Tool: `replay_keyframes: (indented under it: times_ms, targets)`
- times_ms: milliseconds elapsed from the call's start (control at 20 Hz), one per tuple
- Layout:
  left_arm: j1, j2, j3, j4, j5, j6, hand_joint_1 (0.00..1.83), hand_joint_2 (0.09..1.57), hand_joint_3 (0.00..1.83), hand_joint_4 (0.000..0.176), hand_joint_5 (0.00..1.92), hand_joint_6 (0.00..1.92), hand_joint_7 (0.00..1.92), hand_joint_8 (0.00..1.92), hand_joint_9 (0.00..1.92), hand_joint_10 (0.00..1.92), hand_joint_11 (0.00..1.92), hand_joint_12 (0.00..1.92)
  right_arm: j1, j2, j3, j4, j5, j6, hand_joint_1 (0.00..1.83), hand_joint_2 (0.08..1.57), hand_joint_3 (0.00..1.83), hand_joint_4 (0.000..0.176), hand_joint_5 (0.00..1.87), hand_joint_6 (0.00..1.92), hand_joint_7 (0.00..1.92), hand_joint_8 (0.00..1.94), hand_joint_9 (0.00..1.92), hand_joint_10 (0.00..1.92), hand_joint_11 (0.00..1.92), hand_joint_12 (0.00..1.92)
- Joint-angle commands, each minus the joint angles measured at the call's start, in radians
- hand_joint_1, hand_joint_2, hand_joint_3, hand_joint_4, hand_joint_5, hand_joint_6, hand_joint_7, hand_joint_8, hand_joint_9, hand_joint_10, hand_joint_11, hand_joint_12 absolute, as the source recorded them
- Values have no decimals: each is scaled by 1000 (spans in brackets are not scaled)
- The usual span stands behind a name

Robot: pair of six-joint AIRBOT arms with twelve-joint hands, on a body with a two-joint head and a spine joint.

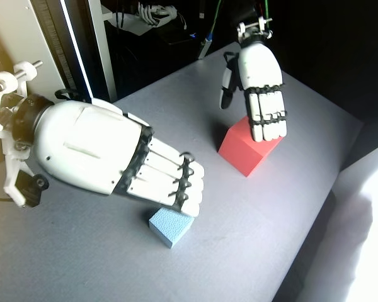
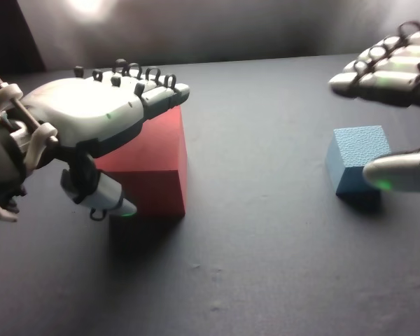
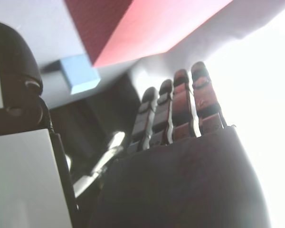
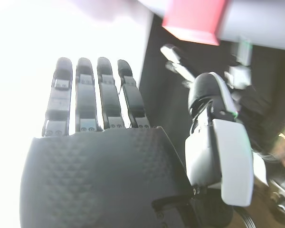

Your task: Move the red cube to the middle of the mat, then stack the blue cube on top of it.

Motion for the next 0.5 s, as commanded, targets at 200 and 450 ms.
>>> replay_keyframes:
  times_ms: [200,450]
  targets:
    - [-16,-50,60,18,-79,24,1266,849,9,0,0,0,0,0,0,0,0,0,16,14,2,12,119,0,112,1197,0,0,170,6,154,5,131,3,0,270]
    - [-17,-74,91,-45,-83,102,1253,844,6,0,0,0,0,0,0,0,0,0,17,13,2,12,125,-3,135,1199,0,0,197,5,199,6,170,6,0,377]
